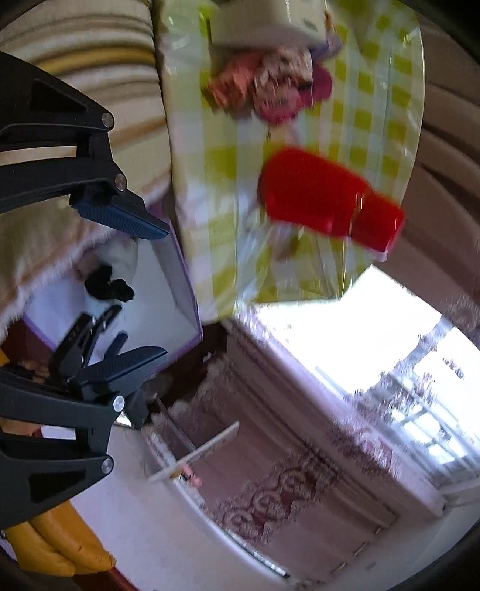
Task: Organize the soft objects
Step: 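Carry the black item and gray mask into the box and open both tools, then move both open tools back over the table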
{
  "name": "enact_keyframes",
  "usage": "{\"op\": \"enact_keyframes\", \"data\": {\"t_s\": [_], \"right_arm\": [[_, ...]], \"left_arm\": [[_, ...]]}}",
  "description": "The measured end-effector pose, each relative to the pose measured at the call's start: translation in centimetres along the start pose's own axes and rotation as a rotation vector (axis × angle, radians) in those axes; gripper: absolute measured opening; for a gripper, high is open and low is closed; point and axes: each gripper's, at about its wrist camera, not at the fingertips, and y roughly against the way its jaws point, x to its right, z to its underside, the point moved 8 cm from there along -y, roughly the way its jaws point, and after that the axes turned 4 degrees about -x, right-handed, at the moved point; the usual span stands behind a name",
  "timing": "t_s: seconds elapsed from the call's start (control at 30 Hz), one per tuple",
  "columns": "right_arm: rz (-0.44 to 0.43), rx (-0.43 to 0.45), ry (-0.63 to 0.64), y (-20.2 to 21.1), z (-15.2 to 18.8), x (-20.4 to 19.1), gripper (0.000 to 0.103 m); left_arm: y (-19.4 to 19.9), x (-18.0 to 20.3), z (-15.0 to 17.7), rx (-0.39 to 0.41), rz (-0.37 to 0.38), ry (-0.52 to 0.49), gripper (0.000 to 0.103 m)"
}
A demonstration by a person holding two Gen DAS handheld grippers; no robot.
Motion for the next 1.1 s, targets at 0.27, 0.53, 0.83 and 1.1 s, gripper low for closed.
{"op": "enact_keyframes", "data": {"t_s": [0.27,0.53,0.83,1.1], "right_arm": [[-0.032,-0.026,0.026,-2.3,1.2,-1.4,0.059],[-0.045,-0.006,0.044,-3.0,1.0,-2.9,0.059],[-0.054,-0.043,0.070,-2.4,0.5,-4.2,0.067],[-0.056,0.012,0.155,-0.1,-2.7,-7.1,0.068]], "left_arm": [[3.5,-7.6,1.8,0.044,-0.140,0.102,0.061],[8.1,-14.9,2.4,0.125,-0.263,0.202,0.061],[13.5,-23.1,2.9,0.231,-0.358,0.373,0.063],[16.0,-28.1,2.6,0.242,-0.430,0.451,0.063]]}}
